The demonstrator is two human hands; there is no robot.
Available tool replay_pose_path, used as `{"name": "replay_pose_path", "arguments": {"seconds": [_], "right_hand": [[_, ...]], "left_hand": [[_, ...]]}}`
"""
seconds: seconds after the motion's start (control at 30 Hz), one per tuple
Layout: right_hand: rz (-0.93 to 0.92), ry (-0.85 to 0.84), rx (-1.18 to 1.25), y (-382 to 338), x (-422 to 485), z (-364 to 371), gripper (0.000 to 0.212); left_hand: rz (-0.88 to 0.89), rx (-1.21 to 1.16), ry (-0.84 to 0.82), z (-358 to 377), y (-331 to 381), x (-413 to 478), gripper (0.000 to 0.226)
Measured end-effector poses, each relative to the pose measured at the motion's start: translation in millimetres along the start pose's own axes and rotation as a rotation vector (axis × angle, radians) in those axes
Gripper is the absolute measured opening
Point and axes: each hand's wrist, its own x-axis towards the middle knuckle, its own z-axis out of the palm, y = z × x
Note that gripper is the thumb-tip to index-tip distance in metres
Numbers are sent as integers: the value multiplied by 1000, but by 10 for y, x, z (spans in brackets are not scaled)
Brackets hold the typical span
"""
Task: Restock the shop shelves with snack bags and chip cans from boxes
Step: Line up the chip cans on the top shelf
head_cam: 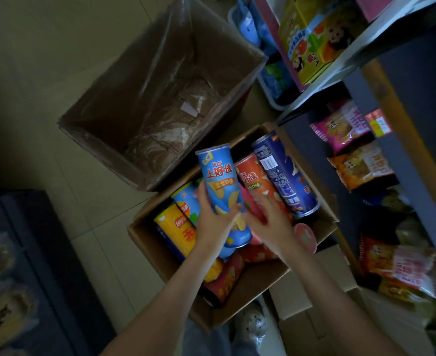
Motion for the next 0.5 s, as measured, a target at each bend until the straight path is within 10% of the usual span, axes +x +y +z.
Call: {"name": "replay_pose_path", "arguments": {"seconds": [0.13,0.5], "right_hand": [[71,404,-303,111,246,-466,66],[225,278,-753,200,661,-524,92]], "left_hand": [[19,68,6,-31,31,29,89],[24,95,61,-71,31,72,79]]}}
